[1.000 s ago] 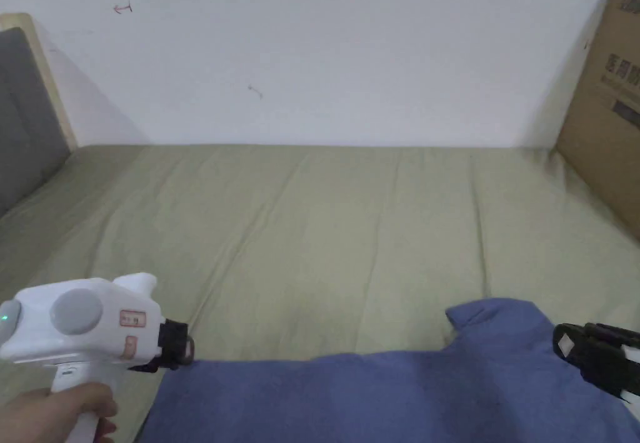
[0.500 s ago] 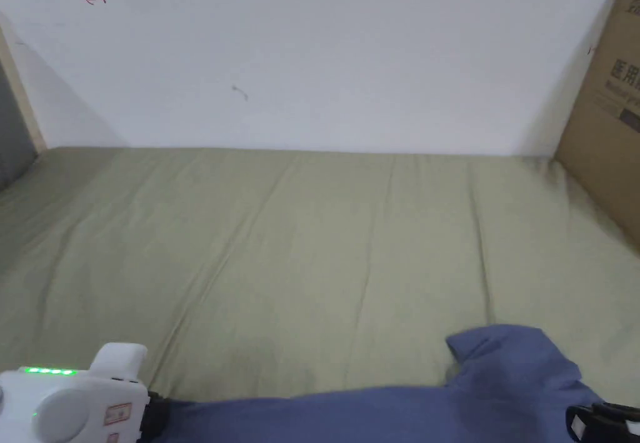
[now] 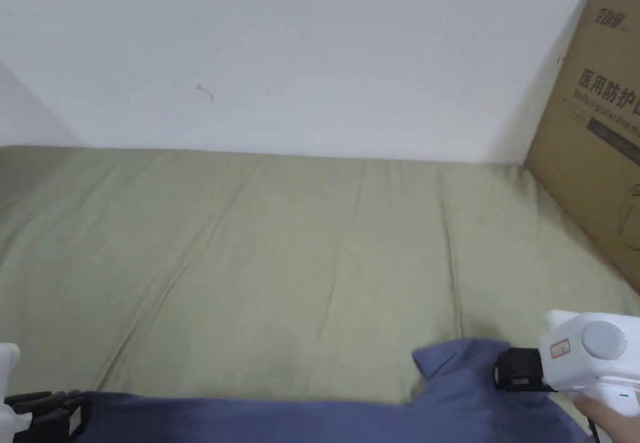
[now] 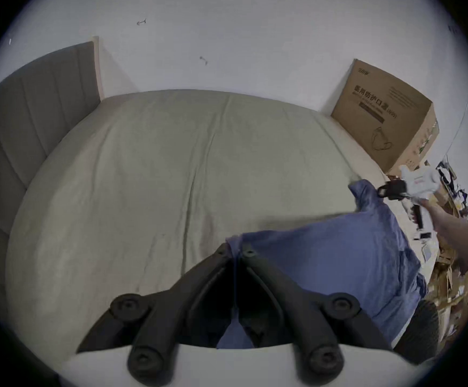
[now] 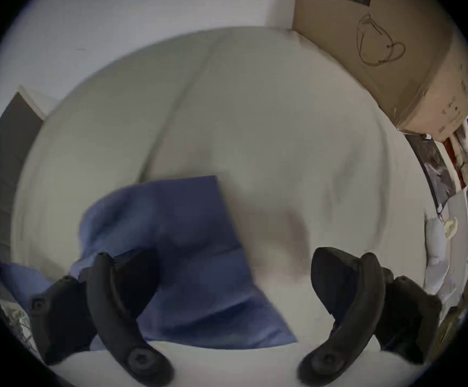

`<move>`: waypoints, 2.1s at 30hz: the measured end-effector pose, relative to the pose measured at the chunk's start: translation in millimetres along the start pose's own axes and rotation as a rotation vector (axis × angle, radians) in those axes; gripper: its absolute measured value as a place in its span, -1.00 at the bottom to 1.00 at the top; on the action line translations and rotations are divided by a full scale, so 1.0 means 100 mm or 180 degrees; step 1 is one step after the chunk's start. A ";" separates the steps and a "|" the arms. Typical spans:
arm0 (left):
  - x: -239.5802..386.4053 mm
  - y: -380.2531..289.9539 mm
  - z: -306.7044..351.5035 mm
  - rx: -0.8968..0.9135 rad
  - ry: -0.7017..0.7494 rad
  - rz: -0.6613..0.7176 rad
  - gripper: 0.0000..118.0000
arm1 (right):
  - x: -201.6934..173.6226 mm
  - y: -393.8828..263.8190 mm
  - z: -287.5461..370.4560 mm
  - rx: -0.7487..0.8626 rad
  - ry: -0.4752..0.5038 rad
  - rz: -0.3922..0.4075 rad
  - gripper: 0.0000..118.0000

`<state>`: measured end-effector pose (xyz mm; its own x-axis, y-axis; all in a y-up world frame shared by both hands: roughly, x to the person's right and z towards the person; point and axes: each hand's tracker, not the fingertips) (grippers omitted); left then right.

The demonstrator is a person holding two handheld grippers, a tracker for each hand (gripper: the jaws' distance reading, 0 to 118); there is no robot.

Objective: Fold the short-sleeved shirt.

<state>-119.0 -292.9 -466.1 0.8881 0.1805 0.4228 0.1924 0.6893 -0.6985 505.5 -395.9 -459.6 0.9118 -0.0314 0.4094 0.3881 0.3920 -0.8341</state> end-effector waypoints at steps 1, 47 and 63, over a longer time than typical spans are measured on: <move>0.00 0.01 0.00 -0.0053 0.0061 -0.0029 -0.98 | 0.02 -0.02 -0.01 -0.0036 0.0049 0.0005 0.47; -0.38 -1.09 0.88 -0.0561 -0.0298 0.0175 0.72 | 0.75 -2.99 2.02 0.0074 0.0323 -0.0704 0.92; 0.63 -0.61 1.61 0.0552 -0.0166 -0.0071 0.48 | -0.23 -2.62 2.91 0.1192 0.0909 -0.0047 0.72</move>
<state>-142.2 -210.6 -304.0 0.8606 0.1969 0.4696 0.1329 0.8034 -0.5804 344.0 -230.1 -142.6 0.9274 -0.2704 0.2584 0.3738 0.6927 -0.6168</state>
